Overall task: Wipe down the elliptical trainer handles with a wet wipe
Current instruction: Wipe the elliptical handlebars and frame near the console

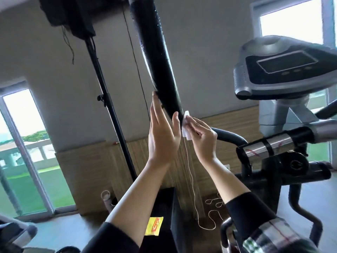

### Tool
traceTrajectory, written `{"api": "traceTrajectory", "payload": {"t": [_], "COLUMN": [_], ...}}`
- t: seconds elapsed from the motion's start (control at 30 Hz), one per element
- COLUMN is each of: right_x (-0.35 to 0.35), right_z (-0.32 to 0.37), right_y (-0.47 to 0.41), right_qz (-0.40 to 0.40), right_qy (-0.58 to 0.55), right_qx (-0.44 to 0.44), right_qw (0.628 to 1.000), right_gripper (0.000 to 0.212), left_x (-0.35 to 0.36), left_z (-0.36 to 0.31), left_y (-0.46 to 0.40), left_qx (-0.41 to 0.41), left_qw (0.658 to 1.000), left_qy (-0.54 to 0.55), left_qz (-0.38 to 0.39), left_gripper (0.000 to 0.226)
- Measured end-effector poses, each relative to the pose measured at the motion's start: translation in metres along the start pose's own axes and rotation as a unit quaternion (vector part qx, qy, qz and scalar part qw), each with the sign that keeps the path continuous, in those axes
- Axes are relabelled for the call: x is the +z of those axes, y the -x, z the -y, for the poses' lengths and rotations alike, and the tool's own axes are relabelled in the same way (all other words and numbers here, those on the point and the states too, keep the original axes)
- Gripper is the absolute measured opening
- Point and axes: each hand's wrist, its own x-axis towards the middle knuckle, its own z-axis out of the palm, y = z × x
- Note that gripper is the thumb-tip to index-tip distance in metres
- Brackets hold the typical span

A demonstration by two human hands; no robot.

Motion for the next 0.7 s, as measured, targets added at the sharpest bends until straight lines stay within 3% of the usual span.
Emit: {"api": "traceTrajectory", "payload": {"t": [0.33, 0.53, 0.7], "right_x": [0.014, 0.023, 0.020], "right_z": [-0.013, -0.001, -0.011], "right_y": [0.003, -0.005, -0.004], "right_qz": [-0.054, -0.071, -0.070], "right_qy": [0.007, -0.044, -0.023], "right_qx": [-0.071, -0.102, -0.112], "right_qw": [0.996, 0.991, 0.991], "right_gripper": [0.025, 0.027, 0.025], "left_x": [0.005, 0.003, 0.002], "left_z": [0.002, 0.005, 0.003], "left_y": [-0.013, -0.016, -0.017], "left_qx": [0.131, 0.152, 0.161], "left_qw": [0.987, 0.986, 0.985], "left_qy": [-0.069, -0.039, -0.035], "left_qz": [-0.063, -0.048, -0.045], "left_gripper": [0.065, 0.065, 0.063]}}
